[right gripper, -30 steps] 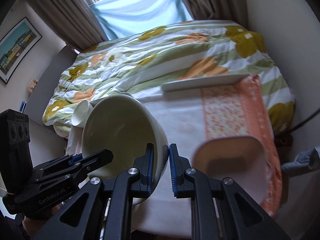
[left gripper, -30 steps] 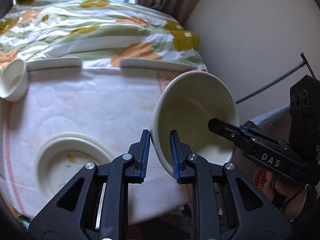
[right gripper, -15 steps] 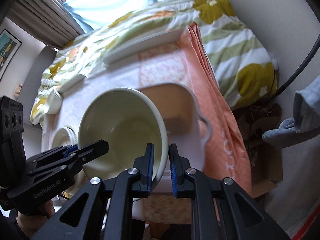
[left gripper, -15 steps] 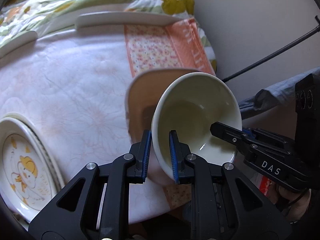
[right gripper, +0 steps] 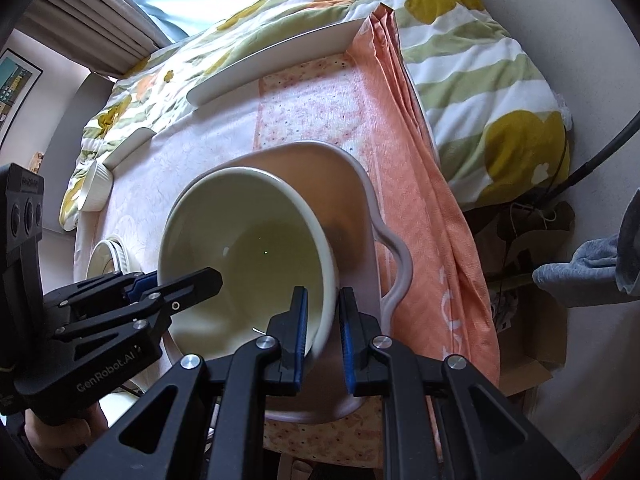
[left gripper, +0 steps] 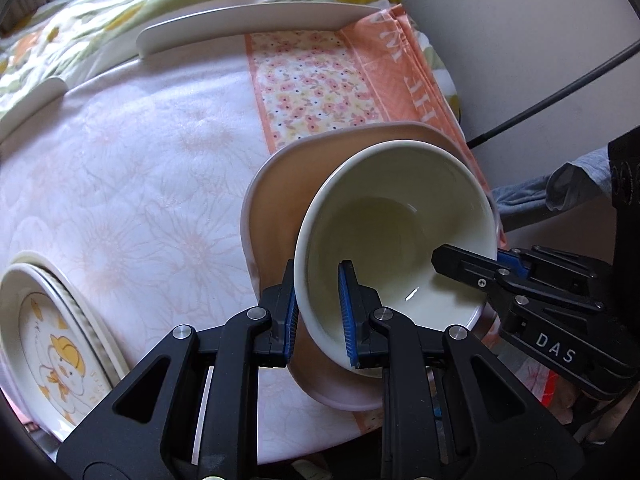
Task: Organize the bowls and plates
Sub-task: 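Carry the cream bowl with both grippers and lower it into the mauve dish, then open both grippers and withdraw from the cream bowl, then grasp the rim of the white bowl with both grippers, then carry the white bowl with both grippers and lower it into the cream bowl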
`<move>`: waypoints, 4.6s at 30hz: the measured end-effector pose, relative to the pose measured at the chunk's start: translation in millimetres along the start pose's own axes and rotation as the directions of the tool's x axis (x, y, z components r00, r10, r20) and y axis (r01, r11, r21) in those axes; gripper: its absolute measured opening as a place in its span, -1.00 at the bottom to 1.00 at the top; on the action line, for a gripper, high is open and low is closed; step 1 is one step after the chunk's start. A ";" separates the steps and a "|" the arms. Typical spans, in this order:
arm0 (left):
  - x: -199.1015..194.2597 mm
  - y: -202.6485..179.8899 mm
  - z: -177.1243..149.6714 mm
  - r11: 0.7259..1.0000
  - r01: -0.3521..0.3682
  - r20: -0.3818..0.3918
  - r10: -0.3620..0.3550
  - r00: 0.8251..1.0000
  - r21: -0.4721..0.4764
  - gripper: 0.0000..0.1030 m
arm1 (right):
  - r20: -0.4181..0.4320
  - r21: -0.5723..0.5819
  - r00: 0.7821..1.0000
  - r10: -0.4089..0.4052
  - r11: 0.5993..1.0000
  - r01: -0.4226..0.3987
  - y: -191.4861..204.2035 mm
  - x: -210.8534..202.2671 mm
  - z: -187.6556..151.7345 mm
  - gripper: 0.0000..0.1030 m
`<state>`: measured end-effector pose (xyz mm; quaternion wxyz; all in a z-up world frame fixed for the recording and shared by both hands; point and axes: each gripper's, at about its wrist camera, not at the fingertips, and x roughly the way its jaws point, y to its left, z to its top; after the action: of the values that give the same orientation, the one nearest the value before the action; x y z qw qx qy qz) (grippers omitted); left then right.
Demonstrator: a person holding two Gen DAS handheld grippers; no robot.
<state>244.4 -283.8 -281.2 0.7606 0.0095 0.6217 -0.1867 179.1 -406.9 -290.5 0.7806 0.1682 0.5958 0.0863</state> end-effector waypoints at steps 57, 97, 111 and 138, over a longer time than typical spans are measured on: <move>-228.2 99.4 -45.3 0.976 0.022 0.464 0.084 0.882 -0.217 0.99 | 0.233 -0.359 0.958 0.166 0.931 -0.074 141.8 -132.0 33.1 0.93; -88.4 520.0 -31.1 0.556 0.242 0.323 0.052 0.945 -0.796 -0.61 | -0.353 -0.475 0.932 0.086 0.841 -0.258 441.4 243.1 188.9 -0.52; -99.0 506.2 -23.1 0.663 0.177 0.304 0.080 0.949 -0.728 -0.63 | -0.281 -0.484 0.954 0.104 0.843 -0.235 434.6 234.5 182.2 -0.75; -196.7 222.5 -12.4 0.948 0.141 0.427 -0.006 0.904 -0.287 -0.64 | 0.145 -0.294 0.973 0.180 0.947 -0.132 250.0 -12.0 90.4 -0.74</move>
<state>267.6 -20.2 -145.7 0.8609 -0.1745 0.4644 -0.1130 278.9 -193.2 -167.2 0.8352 0.1089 0.4933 0.2173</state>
